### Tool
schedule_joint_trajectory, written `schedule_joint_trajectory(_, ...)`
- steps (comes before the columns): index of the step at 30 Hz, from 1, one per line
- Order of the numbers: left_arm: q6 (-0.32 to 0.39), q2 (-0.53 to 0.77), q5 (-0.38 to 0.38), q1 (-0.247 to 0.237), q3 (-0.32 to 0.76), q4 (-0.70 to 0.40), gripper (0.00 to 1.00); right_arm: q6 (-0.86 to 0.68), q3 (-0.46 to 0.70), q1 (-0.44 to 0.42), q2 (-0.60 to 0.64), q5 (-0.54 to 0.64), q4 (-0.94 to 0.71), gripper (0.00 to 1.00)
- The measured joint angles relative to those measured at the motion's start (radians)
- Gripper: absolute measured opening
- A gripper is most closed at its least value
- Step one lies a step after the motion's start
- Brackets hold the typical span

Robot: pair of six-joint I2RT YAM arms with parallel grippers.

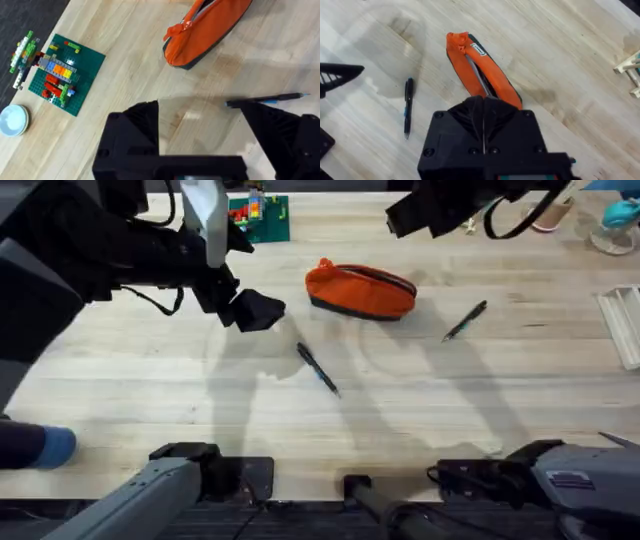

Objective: Unzip the bag, pick up the pens from the table one at a time and place them inside, then zip the bag closed.

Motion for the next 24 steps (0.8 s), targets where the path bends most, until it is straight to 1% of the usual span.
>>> schedule_joint_trajectory(2,0.0,0.0,0.0,0.0,0.0,0.0,0.99,-0.019,0.0,0.0,0.0,-0.002,0.0,0.033)
schedule_joint_trajectory(11,-0.003,0.0,0.0,0.0,0.0,0.0,0.993,-0.076,0.0,-0.001,0.0,-0.003,-0.023,0.029)
schedule_joint_trajectory(18,-0.003,0.0,0.0,0.0,0.0,0.0,0.994,-0.251,0.004,-0.003,0.011,-0.009,-0.032,0.029)
schedule_joint_trajectory(24,-0.003,0.0,0.003,0.0,0.0,0.0,0.995,-0.376,0.009,-0.003,0.09,-0.01,-0.094,0.028)
